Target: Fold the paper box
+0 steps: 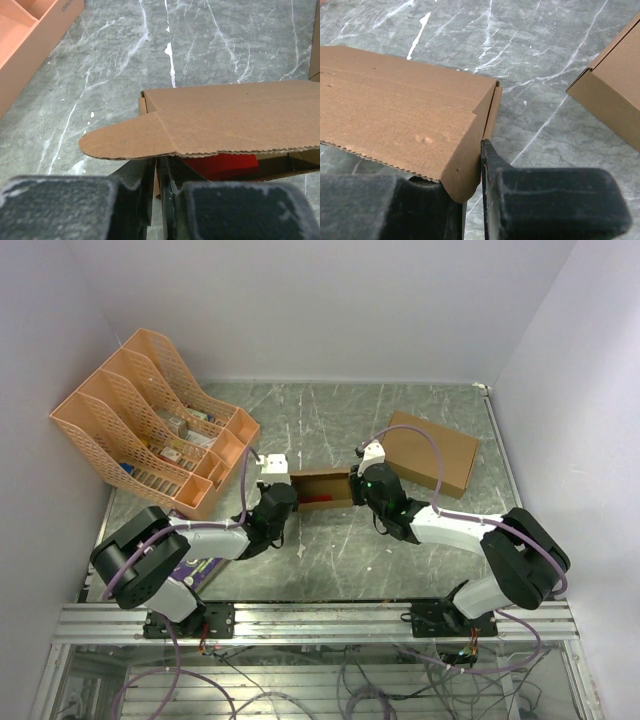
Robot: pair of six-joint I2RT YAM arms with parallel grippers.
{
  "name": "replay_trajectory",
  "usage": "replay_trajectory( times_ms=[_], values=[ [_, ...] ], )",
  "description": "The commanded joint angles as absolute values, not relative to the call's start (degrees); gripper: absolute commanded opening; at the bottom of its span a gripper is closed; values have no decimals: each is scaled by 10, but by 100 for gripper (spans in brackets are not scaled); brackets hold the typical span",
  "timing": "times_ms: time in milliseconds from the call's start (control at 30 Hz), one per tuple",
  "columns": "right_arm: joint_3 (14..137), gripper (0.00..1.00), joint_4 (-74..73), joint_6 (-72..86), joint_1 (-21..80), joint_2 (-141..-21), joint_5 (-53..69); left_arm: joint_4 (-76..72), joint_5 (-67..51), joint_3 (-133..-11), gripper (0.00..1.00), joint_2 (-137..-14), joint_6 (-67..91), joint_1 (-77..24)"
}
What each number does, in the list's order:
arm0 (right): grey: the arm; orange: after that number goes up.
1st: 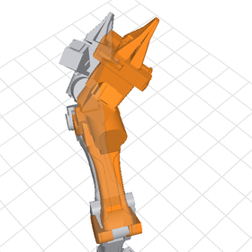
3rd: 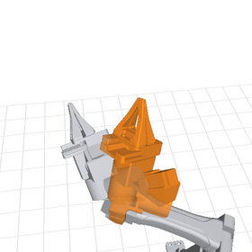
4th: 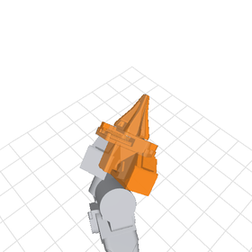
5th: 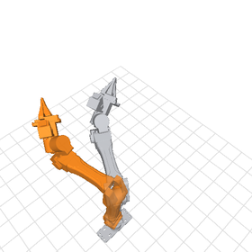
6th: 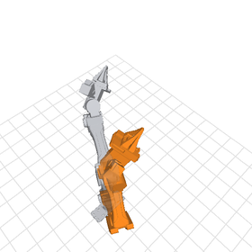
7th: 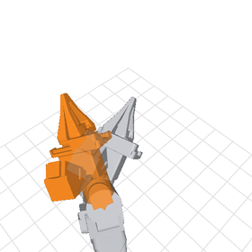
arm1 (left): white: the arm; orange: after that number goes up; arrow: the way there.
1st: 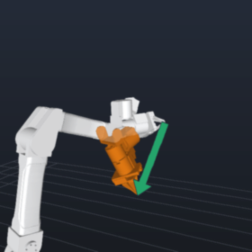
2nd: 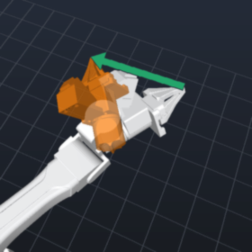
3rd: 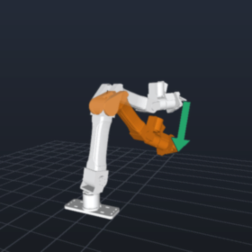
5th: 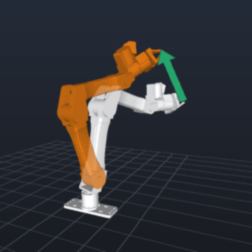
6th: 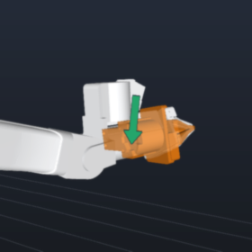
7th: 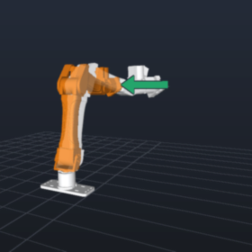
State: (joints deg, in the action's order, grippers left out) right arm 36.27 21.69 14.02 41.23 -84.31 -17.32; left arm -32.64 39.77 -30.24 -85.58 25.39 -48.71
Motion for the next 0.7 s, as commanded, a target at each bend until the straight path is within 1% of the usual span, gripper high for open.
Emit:
replay_trajectory(
  times_ms=[0,100,267,467,500,567,600,667],
  values=[
    [358,14,218,133,415,-834,-174,-318,403,-291,19,-836,271,-496],
    [358,15,216,131,414,-837,-174,-312,403,-288,21,-825,273,-496],
    [358,22,213,130,412,-840,-171,-300,399,-285,23,-814,272,-496],
    [356,25,203,124,412,-835,-165,-297,390,-271,27,-795,274,-496],
    [356,28,201,123,411,-834,-165,-296,388,-270,28,-792,273,-497],
    [354,29,197,121,412,-828,-162,-293,382,-264,30,-781,270,-497],
    [353,31,197,118,411,-825,-158,-292,378,-261,32,-776,268,-497],
    [352,34,194,115,411,-816,-152,-283,375,-257,37,-764,267,-497]
  ],
)
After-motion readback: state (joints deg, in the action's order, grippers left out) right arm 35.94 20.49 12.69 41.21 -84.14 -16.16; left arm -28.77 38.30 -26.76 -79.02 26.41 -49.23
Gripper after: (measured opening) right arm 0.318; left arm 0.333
